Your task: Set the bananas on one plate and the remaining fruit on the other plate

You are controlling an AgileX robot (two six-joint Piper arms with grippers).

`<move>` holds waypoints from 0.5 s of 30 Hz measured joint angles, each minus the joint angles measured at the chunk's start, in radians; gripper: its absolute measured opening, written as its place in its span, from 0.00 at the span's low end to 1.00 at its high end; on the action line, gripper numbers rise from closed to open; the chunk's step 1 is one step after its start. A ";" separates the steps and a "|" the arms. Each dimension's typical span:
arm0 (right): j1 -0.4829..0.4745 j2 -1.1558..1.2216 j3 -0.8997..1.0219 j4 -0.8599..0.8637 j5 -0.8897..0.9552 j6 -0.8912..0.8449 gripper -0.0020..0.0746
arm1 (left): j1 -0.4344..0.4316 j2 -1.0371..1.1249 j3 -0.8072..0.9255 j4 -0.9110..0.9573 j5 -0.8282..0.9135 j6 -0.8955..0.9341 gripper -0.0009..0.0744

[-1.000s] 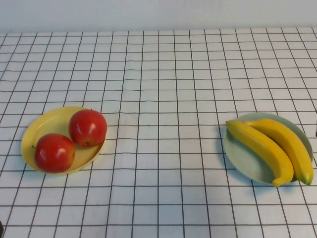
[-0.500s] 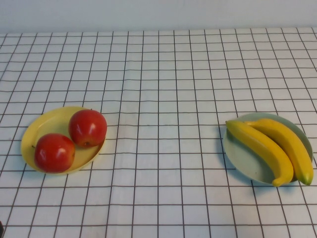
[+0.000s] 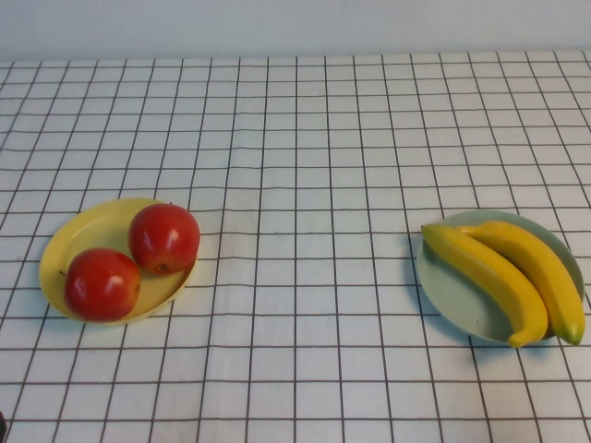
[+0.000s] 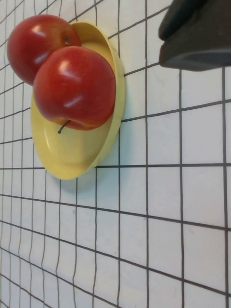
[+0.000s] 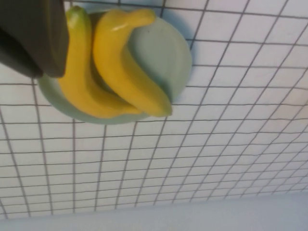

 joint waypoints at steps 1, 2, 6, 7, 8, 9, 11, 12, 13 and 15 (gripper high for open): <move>-0.023 -0.026 0.011 0.006 0.014 0.000 0.01 | 0.000 0.000 0.000 0.000 0.000 0.000 0.01; -0.047 -0.056 0.026 0.007 0.021 0.000 0.01 | 0.000 0.000 0.000 0.000 0.000 0.000 0.01; -0.135 -0.179 0.108 0.012 0.028 0.000 0.01 | 0.000 0.000 0.000 0.000 0.000 0.000 0.01; -0.157 -0.216 0.131 0.012 0.028 0.000 0.01 | 0.000 0.000 0.000 0.000 0.000 0.000 0.01; -0.169 -0.237 0.153 0.012 0.028 0.000 0.01 | 0.000 0.000 0.000 0.000 0.000 0.000 0.01; -0.177 -0.255 0.168 0.014 0.026 0.000 0.00 | 0.000 0.000 0.000 0.000 0.000 0.000 0.01; -0.182 -0.291 0.184 0.014 0.020 0.000 0.01 | 0.000 0.000 0.000 0.000 0.000 0.000 0.01; -0.182 -0.301 0.186 0.014 0.020 0.000 0.01 | 0.000 0.000 0.000 0.000 0.000 0.000 0.01; -0.182 -0.305 0.186 0.014 0.020 0.000 0.00 | 0.000 0.000 0.000 0.000 0.000 0.000 0.01; -0.184 -0.313 0.186 0.014 0.030 0.000 0.01 | 0.000 0.000 0.000 0.000 0.000 0.000 0.01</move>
